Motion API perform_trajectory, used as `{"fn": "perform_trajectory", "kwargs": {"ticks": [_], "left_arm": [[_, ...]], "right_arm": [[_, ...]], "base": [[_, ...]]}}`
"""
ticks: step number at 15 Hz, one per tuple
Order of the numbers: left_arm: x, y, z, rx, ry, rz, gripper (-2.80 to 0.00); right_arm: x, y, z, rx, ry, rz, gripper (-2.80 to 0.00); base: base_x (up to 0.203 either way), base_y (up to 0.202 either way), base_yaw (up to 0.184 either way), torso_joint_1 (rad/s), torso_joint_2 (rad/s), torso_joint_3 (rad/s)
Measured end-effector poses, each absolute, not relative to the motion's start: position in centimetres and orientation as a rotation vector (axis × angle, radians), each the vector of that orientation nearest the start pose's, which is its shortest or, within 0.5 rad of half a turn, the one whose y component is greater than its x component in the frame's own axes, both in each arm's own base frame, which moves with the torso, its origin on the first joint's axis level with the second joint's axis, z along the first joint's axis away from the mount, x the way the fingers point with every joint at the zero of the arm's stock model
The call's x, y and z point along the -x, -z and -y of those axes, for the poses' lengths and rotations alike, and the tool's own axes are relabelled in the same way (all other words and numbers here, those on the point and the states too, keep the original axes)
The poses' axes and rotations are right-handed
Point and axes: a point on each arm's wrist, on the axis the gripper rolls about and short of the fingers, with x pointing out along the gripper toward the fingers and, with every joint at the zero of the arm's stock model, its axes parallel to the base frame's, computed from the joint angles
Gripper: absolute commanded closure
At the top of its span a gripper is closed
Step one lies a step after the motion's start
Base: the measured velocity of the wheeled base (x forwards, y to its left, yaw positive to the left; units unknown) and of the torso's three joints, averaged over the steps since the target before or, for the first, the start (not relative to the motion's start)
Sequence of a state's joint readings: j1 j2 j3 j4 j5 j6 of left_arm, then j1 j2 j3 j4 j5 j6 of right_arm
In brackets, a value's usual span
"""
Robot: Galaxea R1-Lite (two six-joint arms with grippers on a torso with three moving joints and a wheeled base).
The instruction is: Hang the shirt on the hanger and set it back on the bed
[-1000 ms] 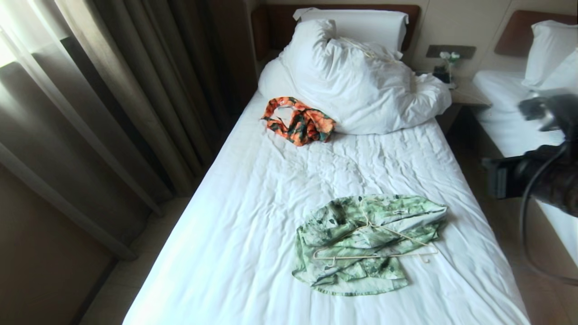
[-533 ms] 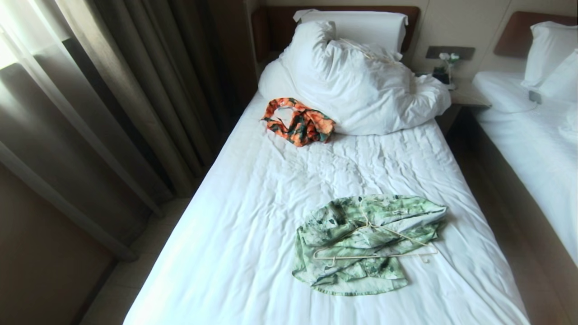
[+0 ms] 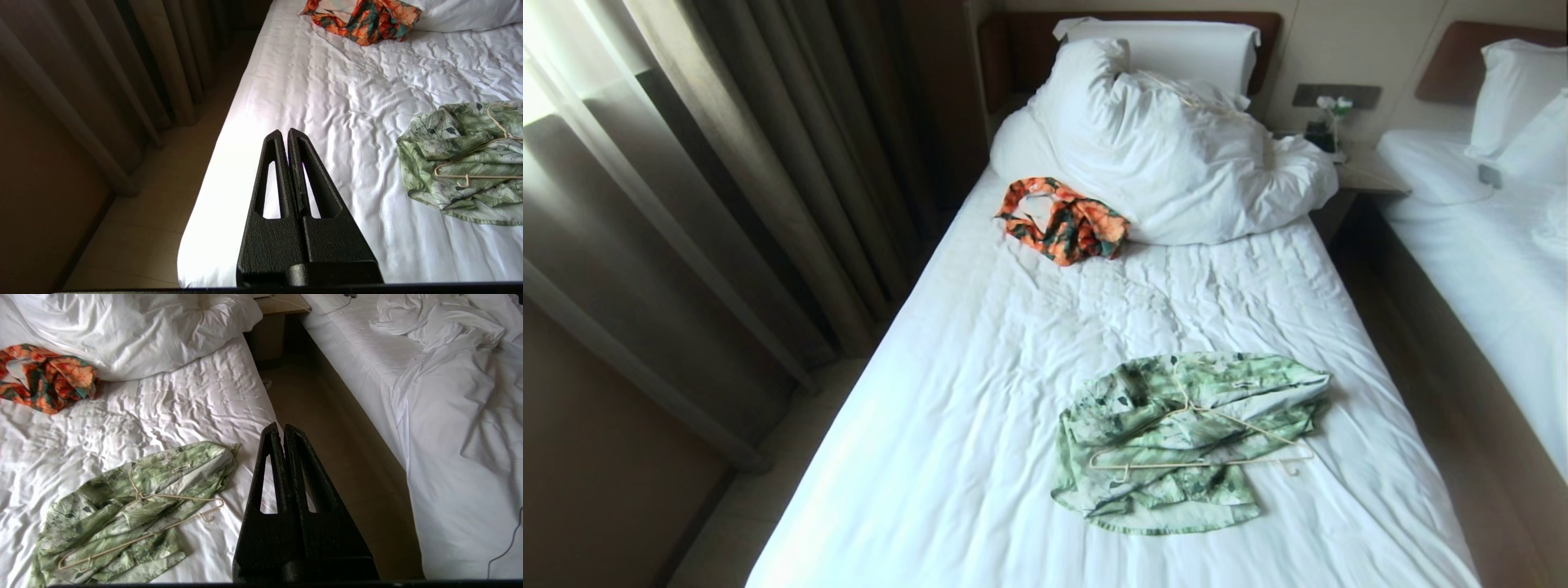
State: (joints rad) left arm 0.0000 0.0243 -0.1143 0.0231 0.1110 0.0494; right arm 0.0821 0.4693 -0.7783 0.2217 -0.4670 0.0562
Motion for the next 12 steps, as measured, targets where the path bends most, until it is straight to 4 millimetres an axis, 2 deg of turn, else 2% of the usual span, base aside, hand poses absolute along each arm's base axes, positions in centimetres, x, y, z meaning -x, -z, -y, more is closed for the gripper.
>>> {"fn": "perform_trajectory", "kwargs": {"ticks": [3, 7, 12], "left_arm": [[2.7, -9.0, -0.2, -0.060, -0.101, 0.033, 0.00], [2.5, -8.2, 0.0, -0.064, -0.021, 0.010, 0.00], [2.3, -7.5, 0.0, -0.075, 0.007, -0.013, 0.00]], "right_arm": [[3.8, -25.9, 1.2, -0.105, 0.371, 0.134, 0.00], [4.7, -23.5, 1.2, -0.109, 0.343, 0.141, 0.00], [5.1, -18.9, 0.6, -0.090, 0.198, 0.109, 0.00]], "base": [[0.000, 0.000, 0.000, 0.000, 0.00, 0.000], [0.000, 0.000, 0.000, 0.000, 0.00, 0.000], [0.000, 0.000, 0.000, 0.000, 0.00, 0.000]]}}
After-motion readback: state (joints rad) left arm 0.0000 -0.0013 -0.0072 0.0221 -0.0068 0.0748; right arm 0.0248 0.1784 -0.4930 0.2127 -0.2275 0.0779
